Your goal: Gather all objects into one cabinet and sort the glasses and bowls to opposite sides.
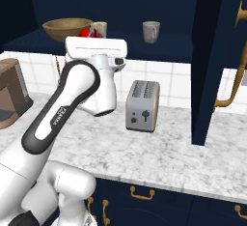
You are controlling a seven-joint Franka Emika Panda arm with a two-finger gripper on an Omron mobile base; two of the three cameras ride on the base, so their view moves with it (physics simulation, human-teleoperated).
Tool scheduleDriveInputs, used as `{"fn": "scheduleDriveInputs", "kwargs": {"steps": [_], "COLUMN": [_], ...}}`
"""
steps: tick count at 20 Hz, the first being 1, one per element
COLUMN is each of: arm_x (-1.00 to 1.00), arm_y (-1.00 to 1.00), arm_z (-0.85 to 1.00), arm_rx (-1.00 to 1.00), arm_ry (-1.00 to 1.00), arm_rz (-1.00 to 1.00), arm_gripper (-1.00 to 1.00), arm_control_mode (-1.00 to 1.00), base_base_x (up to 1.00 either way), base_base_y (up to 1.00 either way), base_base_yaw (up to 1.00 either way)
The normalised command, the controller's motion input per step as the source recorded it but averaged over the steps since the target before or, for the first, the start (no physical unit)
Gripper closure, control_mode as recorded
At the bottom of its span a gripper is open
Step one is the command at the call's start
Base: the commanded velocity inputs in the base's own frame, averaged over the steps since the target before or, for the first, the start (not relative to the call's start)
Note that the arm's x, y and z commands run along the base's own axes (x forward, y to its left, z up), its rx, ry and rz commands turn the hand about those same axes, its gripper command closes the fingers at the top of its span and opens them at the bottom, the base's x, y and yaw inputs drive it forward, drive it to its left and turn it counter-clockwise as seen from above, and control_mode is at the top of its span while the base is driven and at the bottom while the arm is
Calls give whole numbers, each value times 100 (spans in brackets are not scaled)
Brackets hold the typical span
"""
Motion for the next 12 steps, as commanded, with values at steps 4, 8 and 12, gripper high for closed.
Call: {"fn": "scheduleDriveInputs", "kwargs": {"steps": [4, 8, 12], "arm_x": [34, 98, 100], "arm_y": [-9, 0, 0], "arm_z": [-6, -17, -10], "arm_rx": [8, 2, 2], "arm_ry": [-18, -10, -8], "arm_rz": [-16, -16, -12], "arm_gripper": [100, 100, 100], "arm_control_mode": [-100, -100, -100], "base_base_x": [0, 0, 0], "base_base_y": [0, 0, 0], "base_base_yaw": [0, 0, 0]}}
